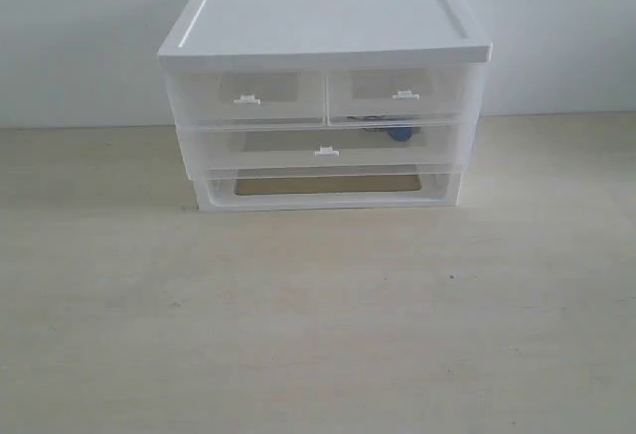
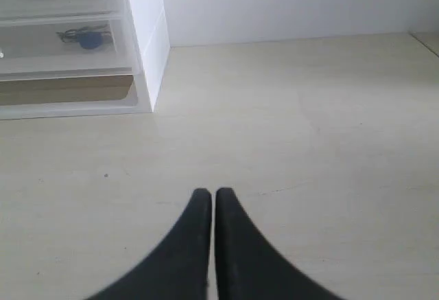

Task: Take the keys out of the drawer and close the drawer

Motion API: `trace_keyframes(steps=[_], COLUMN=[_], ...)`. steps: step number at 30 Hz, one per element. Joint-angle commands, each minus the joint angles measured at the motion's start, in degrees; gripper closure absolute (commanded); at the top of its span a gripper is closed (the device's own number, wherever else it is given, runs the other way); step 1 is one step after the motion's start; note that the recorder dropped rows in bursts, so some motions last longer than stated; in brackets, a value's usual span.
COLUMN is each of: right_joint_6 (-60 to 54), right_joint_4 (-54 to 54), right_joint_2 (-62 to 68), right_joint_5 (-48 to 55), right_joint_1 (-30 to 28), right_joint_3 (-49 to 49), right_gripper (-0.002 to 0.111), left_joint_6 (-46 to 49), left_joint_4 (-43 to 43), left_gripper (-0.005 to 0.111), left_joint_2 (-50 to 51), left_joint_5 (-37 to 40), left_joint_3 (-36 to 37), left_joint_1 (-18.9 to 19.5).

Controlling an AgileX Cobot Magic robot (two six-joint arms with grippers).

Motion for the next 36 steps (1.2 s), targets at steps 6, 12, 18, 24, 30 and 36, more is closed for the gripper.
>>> trace_keyframes(steps=[6,12,18,24,30,36], right_joint_6=[-3.32,-4.63,-1.87,7.22,8.99,9.11], right_joint_4=[-1.97,0.73,2.16,8.91,11.29,13.65], right_joint_2=[-0.22,-0.22,-0.22,-0.22,-0.22,-0.22], right_joint_5=[-2.3,-16.1,-33.87,-40.82,-43.17,-43.75], right_joint_1=[-0.07,-0.07,-0.07,-0.07,-0.07,-0.07], right_joint_3=[-0.03,-0.03,-0.03,-0.03,-0.03,-0.84], right_gripper=[0.108,0.108,0.108,0.108,0.108,0.108], left_joint_6=[3.84,0.39,-16.14,-40.47,-40.82,-46.85], left_joint_4=[5.31,2.84,3.07,4.32,4.32,18.44], left_gripper=[0.102,0.102,0.102,0.102,0.102,0.102], left_joint_2=[-0.13,-0.13,-0.13,-0.13,1.61,9.84], left_joint_5=[-8.62,-30.69,-42.19,-45.84,-46.64,-46.43], left_joint_3=[0.18,0.18,0.18,0.18,-2.24,-8.06], left_joint_1=[0.21,0.21,0.21,0.21,0.21,0.21])
